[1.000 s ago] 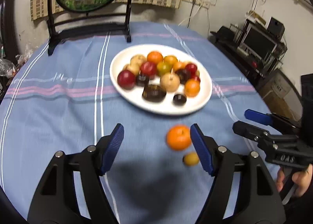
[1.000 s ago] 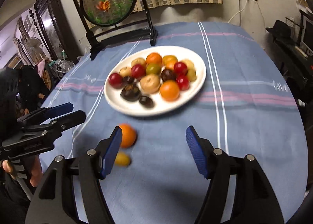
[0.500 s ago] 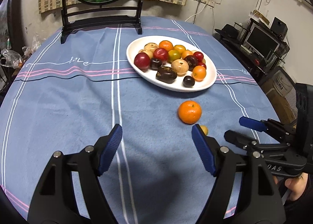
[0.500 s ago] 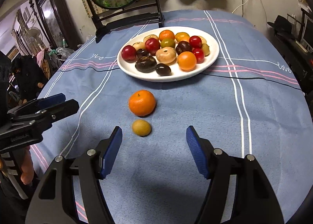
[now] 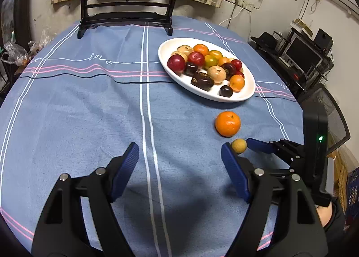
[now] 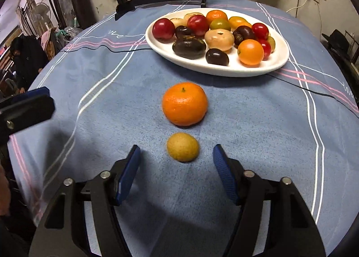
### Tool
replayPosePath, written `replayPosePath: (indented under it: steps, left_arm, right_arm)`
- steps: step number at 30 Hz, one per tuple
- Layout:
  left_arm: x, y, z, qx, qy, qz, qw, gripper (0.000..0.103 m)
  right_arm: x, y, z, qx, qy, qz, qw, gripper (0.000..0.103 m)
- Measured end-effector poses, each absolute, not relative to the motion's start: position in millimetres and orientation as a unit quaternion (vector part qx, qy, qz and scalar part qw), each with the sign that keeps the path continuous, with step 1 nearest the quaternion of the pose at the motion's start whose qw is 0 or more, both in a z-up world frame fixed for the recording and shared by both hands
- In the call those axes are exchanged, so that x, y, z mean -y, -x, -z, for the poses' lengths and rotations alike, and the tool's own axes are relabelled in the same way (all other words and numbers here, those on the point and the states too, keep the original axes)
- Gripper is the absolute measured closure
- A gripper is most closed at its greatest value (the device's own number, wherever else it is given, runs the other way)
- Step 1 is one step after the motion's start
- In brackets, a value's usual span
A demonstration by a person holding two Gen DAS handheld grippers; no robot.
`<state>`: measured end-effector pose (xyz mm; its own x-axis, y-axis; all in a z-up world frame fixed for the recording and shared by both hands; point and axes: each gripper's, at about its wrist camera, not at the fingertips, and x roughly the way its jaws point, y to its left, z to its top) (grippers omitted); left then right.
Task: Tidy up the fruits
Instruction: 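Grasp the orange with the left tool while the right tool grasps the last small yellow fruit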
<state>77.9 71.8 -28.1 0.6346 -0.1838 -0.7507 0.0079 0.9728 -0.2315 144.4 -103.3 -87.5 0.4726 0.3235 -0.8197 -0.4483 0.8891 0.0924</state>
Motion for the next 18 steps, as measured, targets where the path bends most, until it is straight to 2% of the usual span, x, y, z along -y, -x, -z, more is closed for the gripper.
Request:
replayPosePath:
  steps: [1,2,5,13,18]
  left_arm:
    - [-72.9,-78.9,28.9,-0.425,0.106,0.055,0.897,0.026]
    - [-73.5,-79.4,29.7,-0.426,0.108,0.056,0.897,0.025]
    - [-72.2,-81.4,31.5,-0.429,0.109,0.059,0.895,0.025]
    - [-40.1,-97.9,32.7,-0.439,0.067,0.078,0.893,0.025]
    - [-4.2,-127.7,45.4,-0.460,0.054,0.103,0.880,0.025]
  right_arm:
    - [104.6,-145.6,87.6,-0.458,0.069,-0.220,0.858,0.055]
    - [106.3,-147.1,87.6,-0.456,0.069,-0.218,0.860,0.064]
    - [113.3,-149.8,86.9,-0.458,0.045,-0.232,0.857,0.075]
    - [148.7,-125.5,60.3,-0.434,0.027,-0.207,0.876,0.075]
    - [185.4,-120.5,63.6,-0.434,0.004,-0.189,0.881,0.075]
